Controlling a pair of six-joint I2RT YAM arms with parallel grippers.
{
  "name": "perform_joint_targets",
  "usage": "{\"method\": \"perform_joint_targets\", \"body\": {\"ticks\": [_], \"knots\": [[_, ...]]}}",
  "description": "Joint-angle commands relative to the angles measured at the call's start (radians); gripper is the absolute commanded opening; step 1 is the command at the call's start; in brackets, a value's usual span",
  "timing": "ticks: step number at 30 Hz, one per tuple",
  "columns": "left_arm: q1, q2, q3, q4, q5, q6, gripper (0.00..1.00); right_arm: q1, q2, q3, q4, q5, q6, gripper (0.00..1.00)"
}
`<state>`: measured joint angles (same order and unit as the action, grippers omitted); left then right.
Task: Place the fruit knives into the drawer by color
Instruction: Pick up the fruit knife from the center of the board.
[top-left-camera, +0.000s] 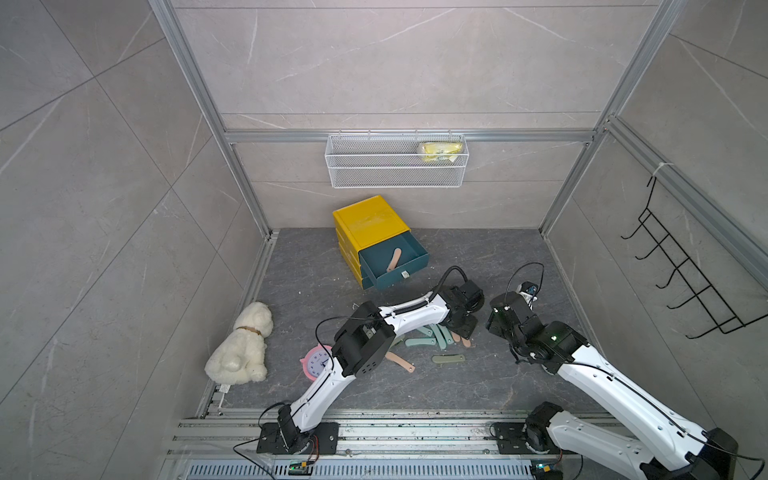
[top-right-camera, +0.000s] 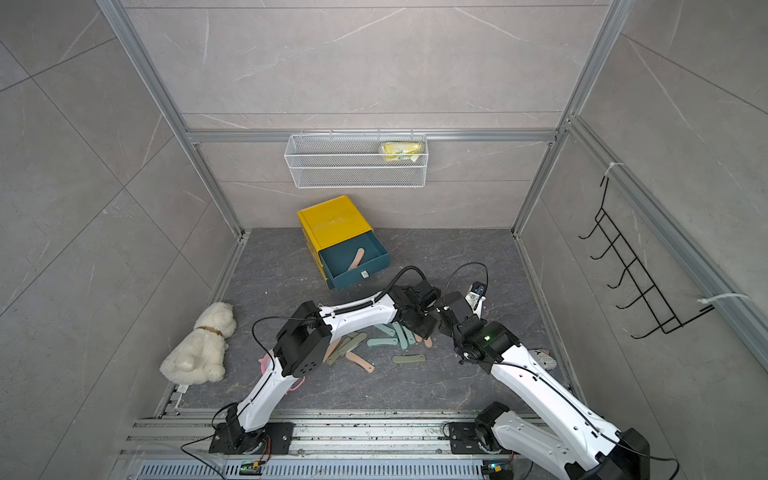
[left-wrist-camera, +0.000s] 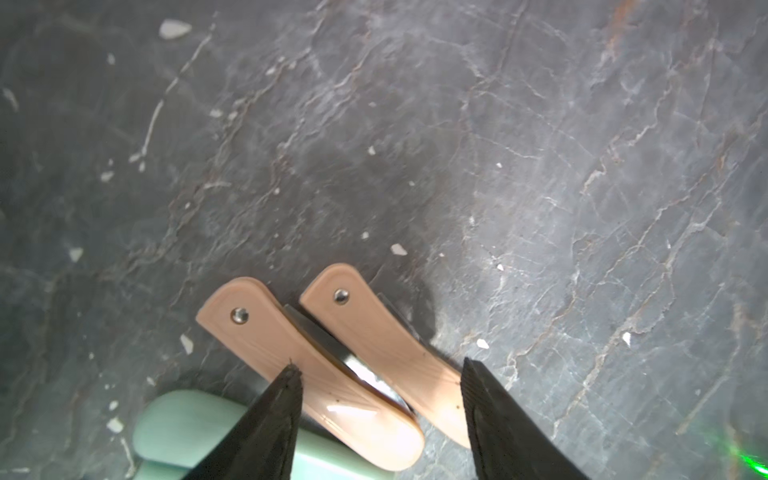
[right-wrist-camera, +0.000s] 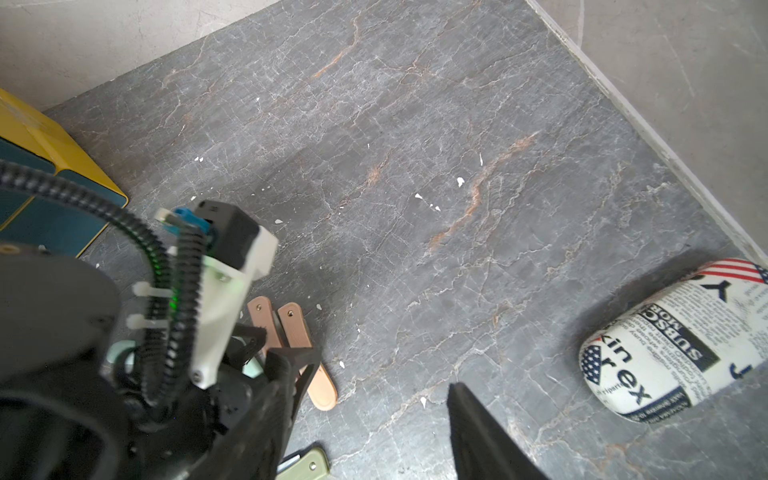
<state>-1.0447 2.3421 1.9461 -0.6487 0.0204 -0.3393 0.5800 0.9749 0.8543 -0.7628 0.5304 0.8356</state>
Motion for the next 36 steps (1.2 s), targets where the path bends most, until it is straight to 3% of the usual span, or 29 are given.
{"method": "perform_joint_targets", "body": {"ticks": [1,8,12,19,23,26,36], "knots": [[-0.021,0.025,0.028,-0.053,-0.033,0.051,0.65,-0.006,-0.011,-0.023,-0.008,-0.006,0.008,0.64],[-0.039,-0.004,0.021,-0.004,0.071,0.047,0.64,-0.014,-0.017,-0.025,-0.011,-0.007,0.007,0.64],[-0.055,0.007,0.057,-0.021,0.073,0.032,0.63,-0.023,-0.035,-0.022,-0.020,-0.001,0.007,0.64],[-0.057,-0.065,0.012,-0.021,-0.036,-0.018,0.64,-0.035,-0.060,-0.016,-0.032,-0.002,-0.002,0.64],[-0.051,-0.076,-0.013,-0.051,-0.100,-0.039,0.59,-0.037,-0.059,-0.011,-0.031,-0.007,-0.005,0.64],[-0.044,-0.068,-0.015,-0.064,-0.120,-0.052,0.54,-0.038,-0.059,-0.011,-0.026,-0.013,-0.005,0.64],[-0.017,0.009,0.042,-0.128,-0.141,-0.062,0.52,-0.041,-0.067,-0.003,-0.028,-0.024,-0.006,0.64]]}}
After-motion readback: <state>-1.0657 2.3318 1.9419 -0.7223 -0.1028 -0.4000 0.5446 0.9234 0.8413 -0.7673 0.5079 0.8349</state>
